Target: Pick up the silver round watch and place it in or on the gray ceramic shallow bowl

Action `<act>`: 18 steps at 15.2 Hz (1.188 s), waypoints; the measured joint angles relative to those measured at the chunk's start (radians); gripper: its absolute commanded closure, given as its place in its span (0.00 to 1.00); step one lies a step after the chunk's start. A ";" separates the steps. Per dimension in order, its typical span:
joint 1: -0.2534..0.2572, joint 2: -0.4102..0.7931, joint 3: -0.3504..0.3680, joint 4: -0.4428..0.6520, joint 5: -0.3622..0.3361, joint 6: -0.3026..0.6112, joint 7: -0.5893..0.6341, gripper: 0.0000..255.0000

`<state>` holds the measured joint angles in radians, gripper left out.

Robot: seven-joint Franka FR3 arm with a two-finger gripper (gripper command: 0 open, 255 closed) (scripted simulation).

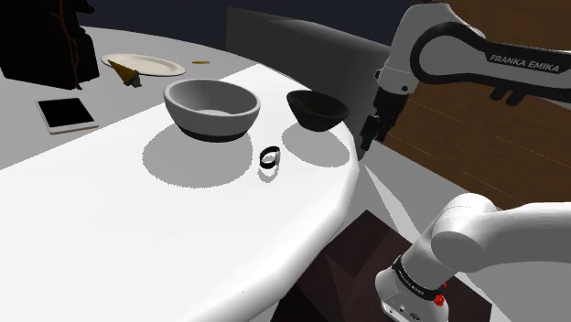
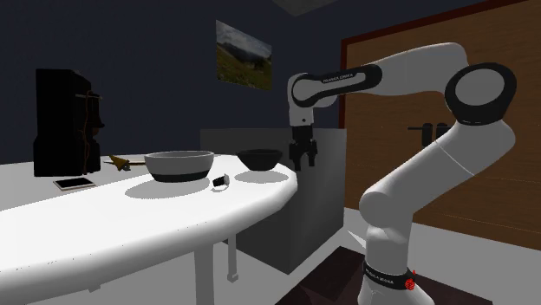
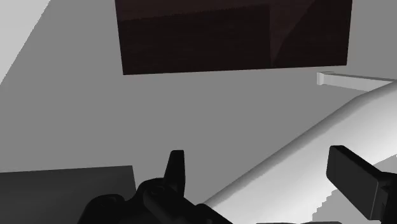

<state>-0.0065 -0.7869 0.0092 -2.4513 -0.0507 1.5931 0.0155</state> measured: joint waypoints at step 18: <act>0.003 0.238 0.350 0.253 0.251 0.081 0.626 0.00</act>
<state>-0.0031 -0.5489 0.3595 -2.1980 0.2006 1.6743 0.6411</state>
